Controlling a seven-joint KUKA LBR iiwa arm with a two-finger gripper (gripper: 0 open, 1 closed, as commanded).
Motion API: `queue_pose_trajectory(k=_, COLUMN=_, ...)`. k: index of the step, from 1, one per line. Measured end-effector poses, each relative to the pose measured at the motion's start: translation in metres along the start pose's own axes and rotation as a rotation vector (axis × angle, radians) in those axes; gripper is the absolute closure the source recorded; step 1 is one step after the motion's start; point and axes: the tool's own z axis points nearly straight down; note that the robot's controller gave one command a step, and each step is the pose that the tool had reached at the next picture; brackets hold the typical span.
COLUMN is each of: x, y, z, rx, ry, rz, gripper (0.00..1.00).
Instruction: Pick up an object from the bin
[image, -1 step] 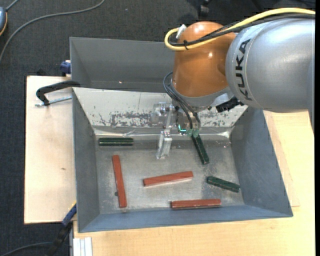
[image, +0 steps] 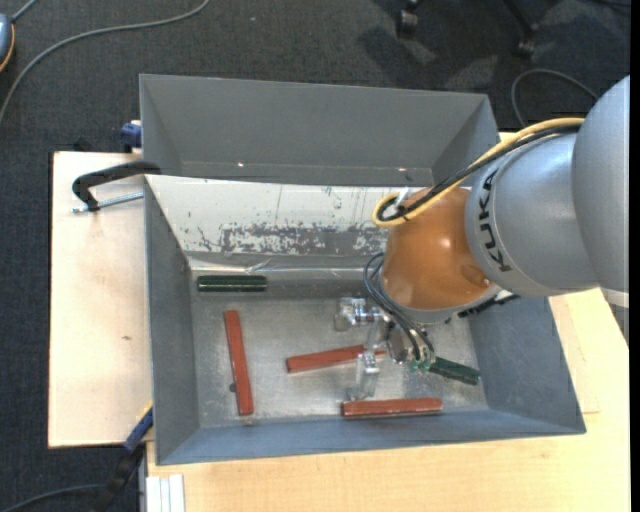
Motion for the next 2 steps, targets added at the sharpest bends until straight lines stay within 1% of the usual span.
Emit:
queue_pose_trajectory(k=1, x=-0.003, y=0.003, z=-0.005, rx=-0.003, ry=-0.01, rz=-0.002, gripper=1.0)
queue_pose_trajectory(k=2, x=-0.026, y=-0.019, z=-0.154, rx=-0.002, ry=-0.025, rz=0.022, gripper=1.0)
